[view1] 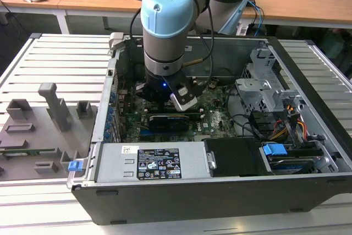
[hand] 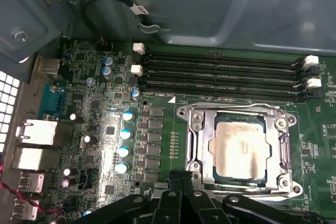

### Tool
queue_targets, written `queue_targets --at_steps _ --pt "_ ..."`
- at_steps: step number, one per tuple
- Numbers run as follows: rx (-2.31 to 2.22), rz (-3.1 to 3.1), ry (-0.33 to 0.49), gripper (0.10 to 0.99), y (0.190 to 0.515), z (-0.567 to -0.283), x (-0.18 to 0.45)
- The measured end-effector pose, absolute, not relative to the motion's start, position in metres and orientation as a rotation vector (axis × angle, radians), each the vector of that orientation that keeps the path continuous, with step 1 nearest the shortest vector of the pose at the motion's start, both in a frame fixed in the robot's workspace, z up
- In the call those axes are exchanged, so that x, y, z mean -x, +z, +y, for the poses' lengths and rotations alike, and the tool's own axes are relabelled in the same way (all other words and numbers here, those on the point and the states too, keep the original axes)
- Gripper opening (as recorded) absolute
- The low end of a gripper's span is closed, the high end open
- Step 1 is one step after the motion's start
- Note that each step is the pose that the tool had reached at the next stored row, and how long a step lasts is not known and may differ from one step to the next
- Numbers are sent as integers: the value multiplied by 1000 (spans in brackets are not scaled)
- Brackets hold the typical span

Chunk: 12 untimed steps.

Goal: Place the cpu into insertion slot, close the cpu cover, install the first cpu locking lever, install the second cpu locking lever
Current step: 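Install the second cpu locking lever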

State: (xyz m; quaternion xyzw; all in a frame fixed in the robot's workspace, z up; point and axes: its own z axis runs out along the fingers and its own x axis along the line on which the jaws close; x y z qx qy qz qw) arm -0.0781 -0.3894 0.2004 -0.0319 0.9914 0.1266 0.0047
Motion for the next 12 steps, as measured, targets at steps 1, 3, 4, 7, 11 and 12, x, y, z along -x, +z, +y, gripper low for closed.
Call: queue_targets --at_steps 1,3,4,7,11,12 --pt "100 3105 396 106 202 -389 78" --pt "100 3106 396 106 204 -390 78" --pt "100 3106 396 106 206 -389 78" --pt "100 3106 396 106 208 -390 78" --pt "100 3106 395 106 211 -390 78" --pt "100 3105 396 106 212 -389 78"
